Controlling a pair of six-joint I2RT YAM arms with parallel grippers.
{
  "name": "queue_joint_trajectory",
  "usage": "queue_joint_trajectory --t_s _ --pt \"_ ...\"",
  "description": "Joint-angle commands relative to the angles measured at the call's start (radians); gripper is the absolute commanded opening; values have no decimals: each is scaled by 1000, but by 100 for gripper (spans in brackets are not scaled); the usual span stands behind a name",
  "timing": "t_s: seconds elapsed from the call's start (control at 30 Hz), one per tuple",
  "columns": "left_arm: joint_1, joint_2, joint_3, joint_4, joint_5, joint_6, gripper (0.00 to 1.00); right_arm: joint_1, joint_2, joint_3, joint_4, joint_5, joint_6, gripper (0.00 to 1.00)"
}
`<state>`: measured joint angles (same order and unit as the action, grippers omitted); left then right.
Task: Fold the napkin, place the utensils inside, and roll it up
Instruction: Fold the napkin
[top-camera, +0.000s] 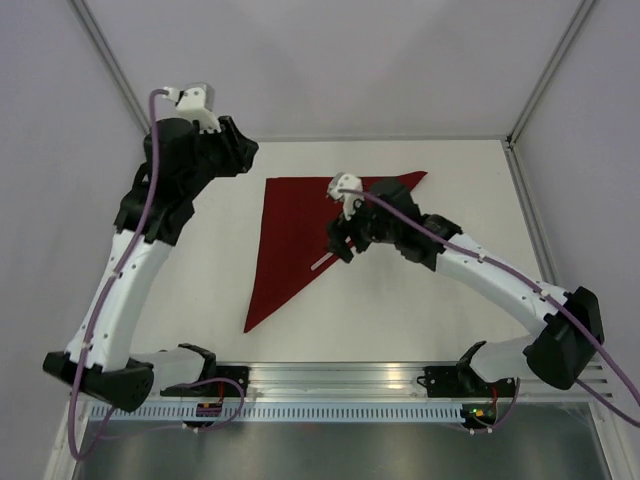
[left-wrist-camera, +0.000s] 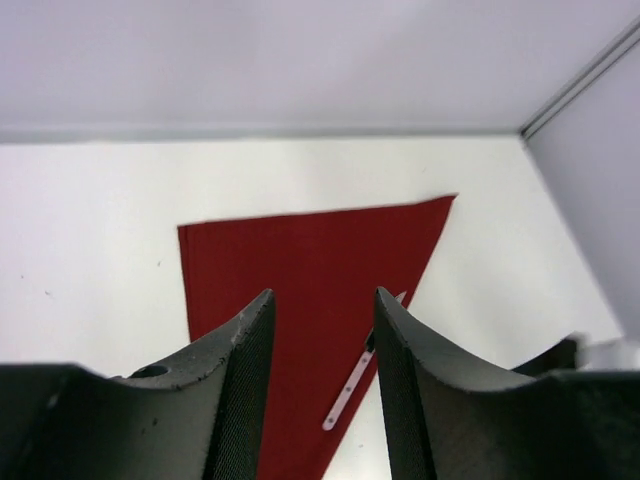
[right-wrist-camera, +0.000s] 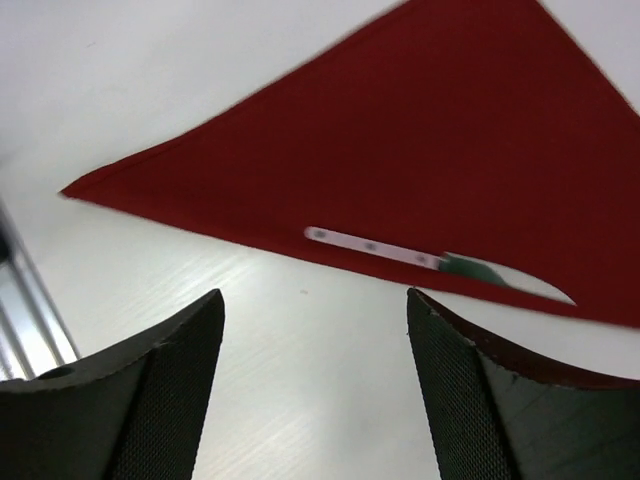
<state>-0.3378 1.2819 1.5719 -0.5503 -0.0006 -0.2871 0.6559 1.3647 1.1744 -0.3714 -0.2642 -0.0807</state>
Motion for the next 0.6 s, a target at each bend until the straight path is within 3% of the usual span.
queue_joint_trajectory --t_s 0.0,0.03,0.23,0.57 --pt "-21 -107 11 -79 -78 -112 49 180 36 -27 109 146 -43 77" --pt "-21 -125 16 -86 -91 -113 50 270 83 -27 118 189 -53 76" --pt "-21 -234 63 -148 -122 -115 51 523 265 -10 204 289 -122 70" --pt "-21 -305 57 -194 -151 -104 51 715 436 19 362 396 -238 64"
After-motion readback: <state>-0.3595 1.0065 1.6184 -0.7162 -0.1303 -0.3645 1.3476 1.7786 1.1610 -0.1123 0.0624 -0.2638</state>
